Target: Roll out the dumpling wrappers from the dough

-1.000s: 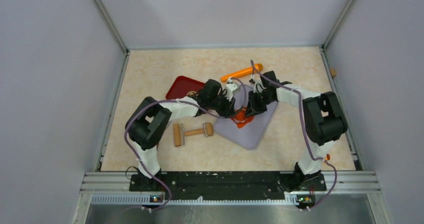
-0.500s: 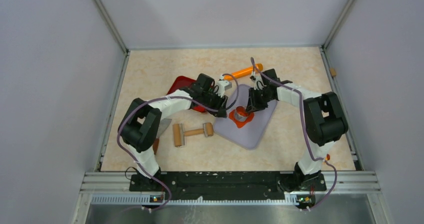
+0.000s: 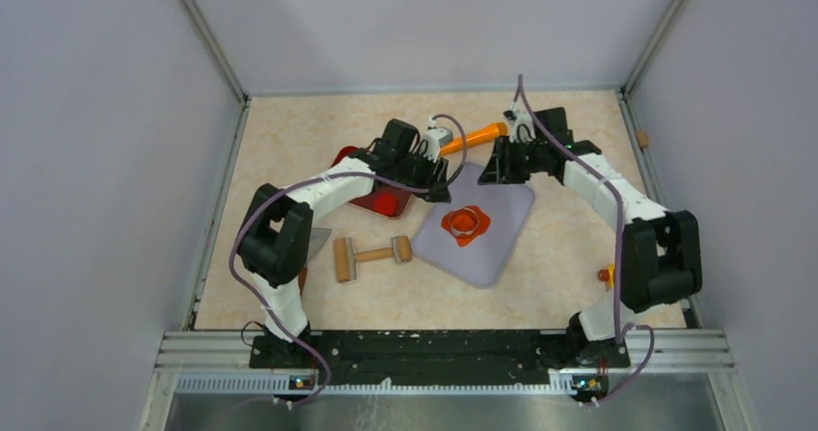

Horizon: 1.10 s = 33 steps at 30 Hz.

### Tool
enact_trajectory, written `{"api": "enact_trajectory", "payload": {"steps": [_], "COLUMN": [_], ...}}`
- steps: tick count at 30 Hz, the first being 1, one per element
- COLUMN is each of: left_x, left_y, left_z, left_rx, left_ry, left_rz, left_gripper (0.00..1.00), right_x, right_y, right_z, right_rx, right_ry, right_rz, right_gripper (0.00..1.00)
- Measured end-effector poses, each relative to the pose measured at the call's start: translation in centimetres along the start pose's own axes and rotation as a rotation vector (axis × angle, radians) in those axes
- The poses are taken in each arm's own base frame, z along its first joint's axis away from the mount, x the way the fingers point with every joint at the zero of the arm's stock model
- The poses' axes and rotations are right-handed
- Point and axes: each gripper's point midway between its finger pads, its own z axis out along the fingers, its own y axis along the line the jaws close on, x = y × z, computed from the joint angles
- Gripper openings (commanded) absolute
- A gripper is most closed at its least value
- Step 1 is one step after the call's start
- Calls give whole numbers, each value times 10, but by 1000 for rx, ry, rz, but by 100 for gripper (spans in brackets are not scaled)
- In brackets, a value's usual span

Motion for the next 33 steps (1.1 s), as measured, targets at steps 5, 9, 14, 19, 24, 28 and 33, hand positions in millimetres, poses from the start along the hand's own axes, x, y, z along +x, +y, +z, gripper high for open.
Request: {"api": "enact_trajectory", "payload": {"steps": [5, 9, 14, 19, 24, 28, 33], "left_x": [-2, 14, 36, 43, 36, 32, 23], "left_y": [-5, -9, -8, -3, 0, 0, -7], "left_z": [19, 38, 55, 63, 62, 61, 58], "left_rx": [-2, -20, -61, -96, -130, -134, -118], "left_ry": [19, 69, 133, 153, 139, 133, 124], "left_rz": [12, 20, 21, 22, 23, 30, 50], "left_gripper": [42, 40, 34, 22, 0, 0, 0], "right_x": [-27, -34, -29, -9, 4, 8, 12], "right_y": [-16, -36, -42, -39, -40, -43, -46], "right_z": [-59, -102, -134, -140, -137, -136, -137], "right_rx": [26, 87, 126, 124, 120, 125, 130], "right_ry": [-132, -208, -254, -248, -226, -225, -231], "right_rz": [48, 93, 114, 137, 163, 175, 188], "right_gripper": [39, 39, 39, 39, 39, 39, 39]}}
